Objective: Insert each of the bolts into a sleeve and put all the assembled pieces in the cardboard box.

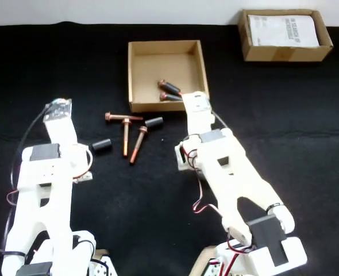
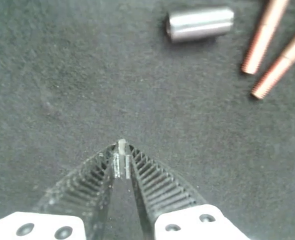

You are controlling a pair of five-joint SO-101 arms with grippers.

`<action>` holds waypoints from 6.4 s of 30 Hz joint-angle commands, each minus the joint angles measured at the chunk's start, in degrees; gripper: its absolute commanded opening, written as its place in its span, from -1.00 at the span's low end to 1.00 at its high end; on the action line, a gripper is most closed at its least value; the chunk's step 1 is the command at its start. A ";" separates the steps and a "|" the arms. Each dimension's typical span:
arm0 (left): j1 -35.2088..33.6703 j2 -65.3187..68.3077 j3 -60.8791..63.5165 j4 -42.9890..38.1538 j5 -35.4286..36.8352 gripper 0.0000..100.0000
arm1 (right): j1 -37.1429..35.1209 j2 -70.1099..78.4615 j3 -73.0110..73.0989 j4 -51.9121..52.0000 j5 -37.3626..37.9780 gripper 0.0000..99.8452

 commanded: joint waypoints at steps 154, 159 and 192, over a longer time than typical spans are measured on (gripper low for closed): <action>24.13 76.53 -87.87 29.45 -16.18 -0.74 | 31.87 -36.53 9.63 16.13 28.92 -0.99; 24.04 76.97 -87.87 29.45 -20.84 -0.85 | 31.78 -36.53 9.89 16.13 28.92 -0.99; 24.40 83.38 -89.36 24.26 -22.51 -0.99 | 31.34 -36.53 9.89 16.13 30.68 -0.99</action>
